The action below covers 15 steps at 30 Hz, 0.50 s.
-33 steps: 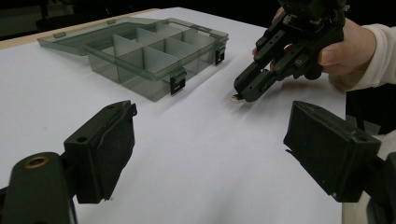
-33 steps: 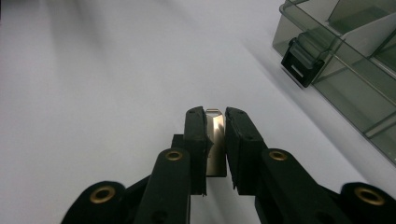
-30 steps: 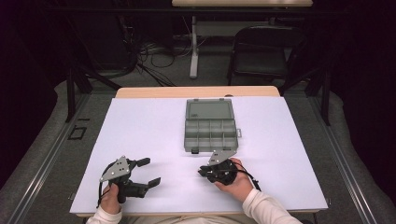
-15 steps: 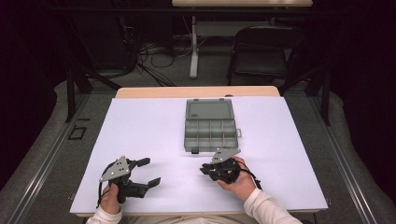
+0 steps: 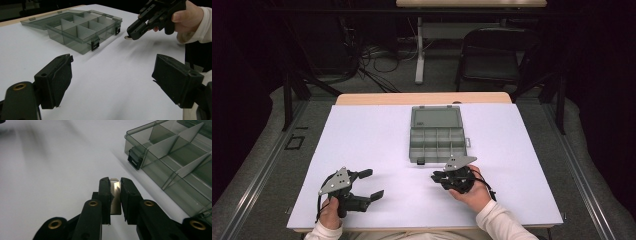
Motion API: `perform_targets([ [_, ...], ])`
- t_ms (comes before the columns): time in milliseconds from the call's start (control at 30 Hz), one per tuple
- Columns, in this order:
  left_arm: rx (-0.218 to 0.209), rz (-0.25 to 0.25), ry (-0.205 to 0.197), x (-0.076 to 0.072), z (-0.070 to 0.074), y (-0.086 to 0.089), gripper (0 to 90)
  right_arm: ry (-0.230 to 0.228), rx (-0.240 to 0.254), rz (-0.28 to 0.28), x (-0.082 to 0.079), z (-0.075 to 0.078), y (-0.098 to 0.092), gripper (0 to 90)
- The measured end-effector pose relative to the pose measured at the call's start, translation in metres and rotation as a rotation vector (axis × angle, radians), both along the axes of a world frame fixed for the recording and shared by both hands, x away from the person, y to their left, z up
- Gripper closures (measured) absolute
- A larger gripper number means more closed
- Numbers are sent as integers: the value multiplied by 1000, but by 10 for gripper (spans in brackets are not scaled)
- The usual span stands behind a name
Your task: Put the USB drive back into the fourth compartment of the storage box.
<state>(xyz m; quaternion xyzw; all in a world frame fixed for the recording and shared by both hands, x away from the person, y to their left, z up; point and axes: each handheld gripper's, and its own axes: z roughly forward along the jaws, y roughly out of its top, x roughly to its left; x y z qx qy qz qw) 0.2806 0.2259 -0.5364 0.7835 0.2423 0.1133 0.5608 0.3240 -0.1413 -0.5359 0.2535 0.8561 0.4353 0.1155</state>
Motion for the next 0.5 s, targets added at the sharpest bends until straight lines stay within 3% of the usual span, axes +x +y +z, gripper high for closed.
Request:
perform_targets([
  [500, -1, 0, 0, 0, 0, 0, 157, -12, 11, -37, 4, 6, -13, 794],
])
